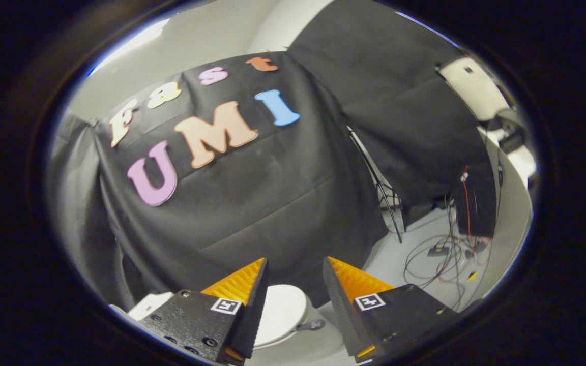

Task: Open the toilet lid.

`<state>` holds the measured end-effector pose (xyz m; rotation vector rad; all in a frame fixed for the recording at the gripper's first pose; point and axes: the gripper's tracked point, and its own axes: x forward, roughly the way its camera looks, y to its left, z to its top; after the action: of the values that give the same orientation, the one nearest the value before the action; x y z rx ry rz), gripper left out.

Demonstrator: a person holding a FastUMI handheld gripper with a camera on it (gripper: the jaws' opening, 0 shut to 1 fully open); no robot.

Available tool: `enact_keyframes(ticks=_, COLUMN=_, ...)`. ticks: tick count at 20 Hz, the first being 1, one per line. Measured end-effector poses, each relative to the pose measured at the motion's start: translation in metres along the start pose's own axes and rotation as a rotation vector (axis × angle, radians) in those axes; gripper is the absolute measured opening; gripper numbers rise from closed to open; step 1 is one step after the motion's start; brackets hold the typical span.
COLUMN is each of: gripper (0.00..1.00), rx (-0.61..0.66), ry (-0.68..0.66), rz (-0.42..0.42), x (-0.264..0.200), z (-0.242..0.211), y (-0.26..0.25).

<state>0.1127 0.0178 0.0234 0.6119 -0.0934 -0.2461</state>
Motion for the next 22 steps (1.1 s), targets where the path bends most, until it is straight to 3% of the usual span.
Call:
enact_keyframes(ticks=6, gripper=0.66, rx=0.231, ry=0.044, rz=-0.053, x=0.024, z=-0.064, y=-0.017)
enact_keyframes(ticks=14, gripper=0.63, rx=0.482, ry=0.223, rz=-0.11, x=0.047, z=-0.173, y=-0.056)
enact_keyframes(ticks=22, gripper=0.61, rx=0.709, ry=0.305, rz=-0.083, x=0.087, z=-0.225, y=-0.069)
